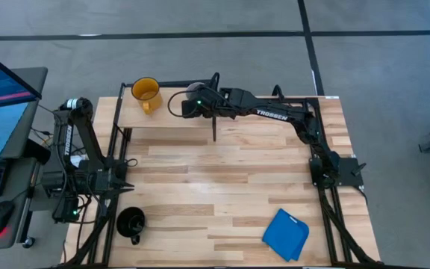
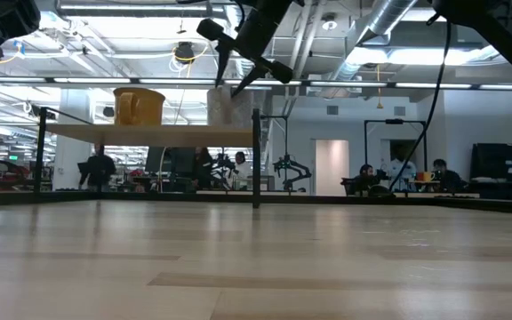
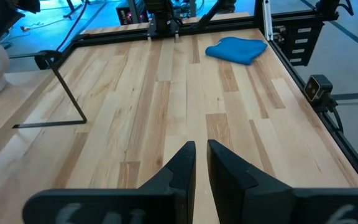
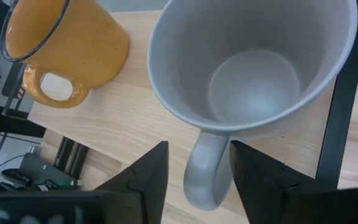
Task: Stack small to large cups/mugs on shelf
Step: Put the gray mug on the shelf
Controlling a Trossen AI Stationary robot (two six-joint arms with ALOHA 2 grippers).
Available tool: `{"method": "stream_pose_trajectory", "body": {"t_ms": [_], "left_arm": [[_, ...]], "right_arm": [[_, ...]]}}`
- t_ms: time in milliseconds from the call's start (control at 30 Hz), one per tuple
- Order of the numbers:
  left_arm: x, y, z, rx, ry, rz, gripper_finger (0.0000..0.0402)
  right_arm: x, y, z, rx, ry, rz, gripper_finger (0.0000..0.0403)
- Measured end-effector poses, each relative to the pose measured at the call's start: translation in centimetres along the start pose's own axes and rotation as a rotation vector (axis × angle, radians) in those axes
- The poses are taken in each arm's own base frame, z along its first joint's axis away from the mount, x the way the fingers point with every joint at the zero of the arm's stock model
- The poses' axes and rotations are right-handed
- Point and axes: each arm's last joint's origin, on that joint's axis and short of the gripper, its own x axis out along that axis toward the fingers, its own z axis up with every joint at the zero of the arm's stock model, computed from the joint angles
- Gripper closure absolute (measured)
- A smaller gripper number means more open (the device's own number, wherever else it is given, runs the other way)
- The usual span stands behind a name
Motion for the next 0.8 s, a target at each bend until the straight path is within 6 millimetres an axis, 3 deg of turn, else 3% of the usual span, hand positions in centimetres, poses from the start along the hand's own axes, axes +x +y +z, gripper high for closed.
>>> {"method": "stream_pose_trajectory", "body": {"t_ms": [533, 800], "left_arm": [[0.00, 0.00, 0.00, 0.000, 0.000, 0.000, 0.0370], [0.00, 0.01, 0.01, 0.000, 0.000, 0.000, 0.0370]], "right_arm": [[0.07, 0.20, 0.50, -0.009, -0.029, 0.033, 0.0198], [0.02, -0.16, -0.13, -0.031, 0.042, 0.003, 0.0199]]}}
